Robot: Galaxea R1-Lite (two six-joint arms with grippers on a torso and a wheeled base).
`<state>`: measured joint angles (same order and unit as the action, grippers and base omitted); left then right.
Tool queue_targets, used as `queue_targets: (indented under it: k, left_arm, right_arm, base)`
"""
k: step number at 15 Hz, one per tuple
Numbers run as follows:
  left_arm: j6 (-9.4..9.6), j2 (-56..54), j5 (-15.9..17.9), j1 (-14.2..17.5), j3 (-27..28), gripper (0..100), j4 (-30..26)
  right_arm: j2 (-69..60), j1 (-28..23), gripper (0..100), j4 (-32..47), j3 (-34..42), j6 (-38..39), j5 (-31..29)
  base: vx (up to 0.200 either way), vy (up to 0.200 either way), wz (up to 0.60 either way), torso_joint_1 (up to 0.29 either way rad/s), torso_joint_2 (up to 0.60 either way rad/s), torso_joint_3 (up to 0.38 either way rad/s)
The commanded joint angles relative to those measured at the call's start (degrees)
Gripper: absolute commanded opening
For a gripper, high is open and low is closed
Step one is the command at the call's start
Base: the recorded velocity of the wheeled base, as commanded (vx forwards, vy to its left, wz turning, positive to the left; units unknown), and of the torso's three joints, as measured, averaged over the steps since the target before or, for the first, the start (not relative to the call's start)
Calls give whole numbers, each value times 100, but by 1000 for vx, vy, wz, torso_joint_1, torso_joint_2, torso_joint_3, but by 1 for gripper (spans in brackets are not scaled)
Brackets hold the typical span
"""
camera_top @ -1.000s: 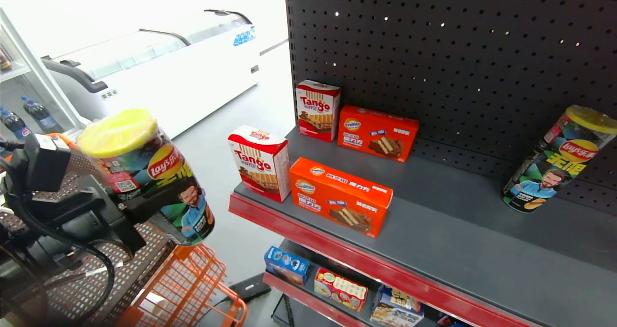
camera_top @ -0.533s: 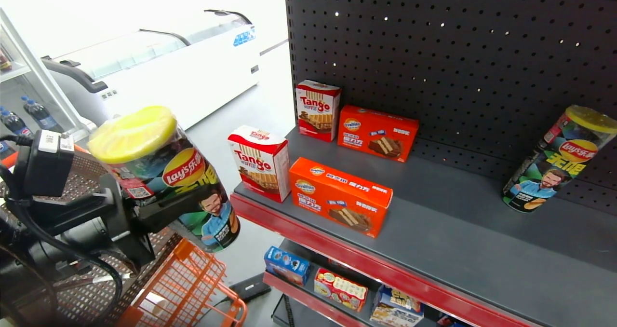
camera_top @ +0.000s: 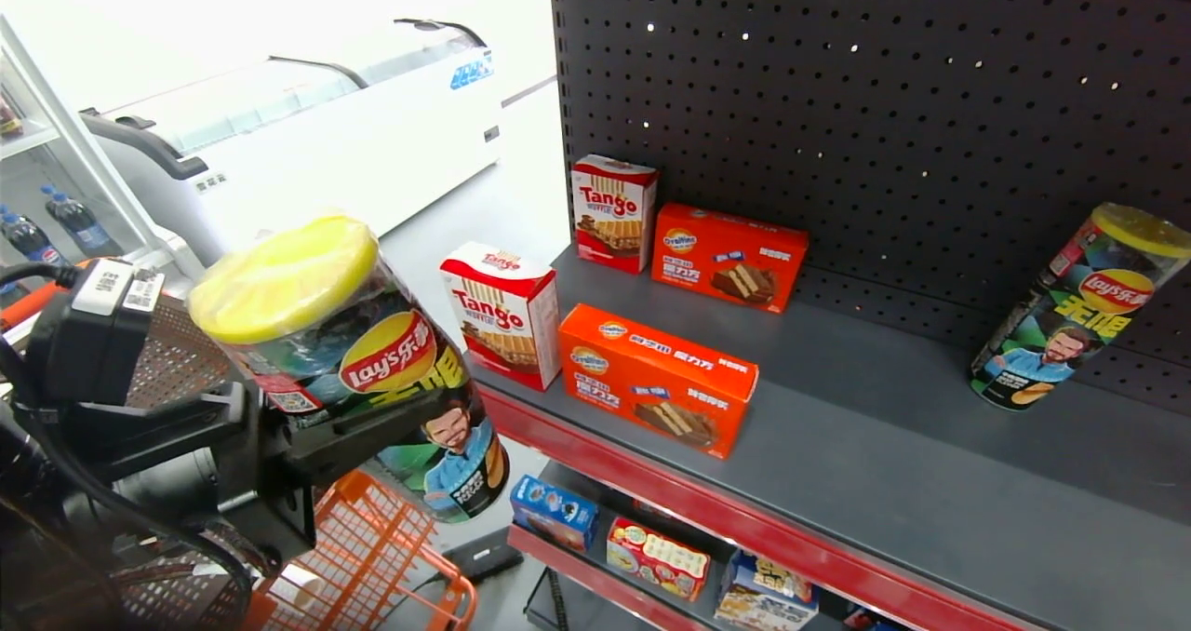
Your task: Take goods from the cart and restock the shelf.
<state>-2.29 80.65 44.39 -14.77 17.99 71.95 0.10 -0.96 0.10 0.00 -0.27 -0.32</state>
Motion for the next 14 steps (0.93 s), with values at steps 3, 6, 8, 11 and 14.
queue_targets:
  k: [3,6,8,11,14]
  left_arm:
    - [-43,-6,26,-403,99,0,3]
    - [-96,12,9,-1010,143,0,3]
    - [-105,29,9,-1106,231,0,3]
    - [-105,56,9,-1150,372,0,3]
    - [-105,65,-9,-1150,380,0,-5]
  right_arm:
    - [8,0,100,-1,0,9,5]
    - [8,0,100,-1,0,0,-3]
    - [8,0,100,-1,0,0,-3]
    - [8,0,100,-1,0,0,-3]
    - [8,0,100,-1,0,0,-3]
  base:
    - [0,0,0,0,0,0]
    - [0,0,-600,2,1,4]
    - [0,0,-600,0,0,7]
    - [0,0,-200,4,1,-2]
    - [0,0,0,0,0,0]
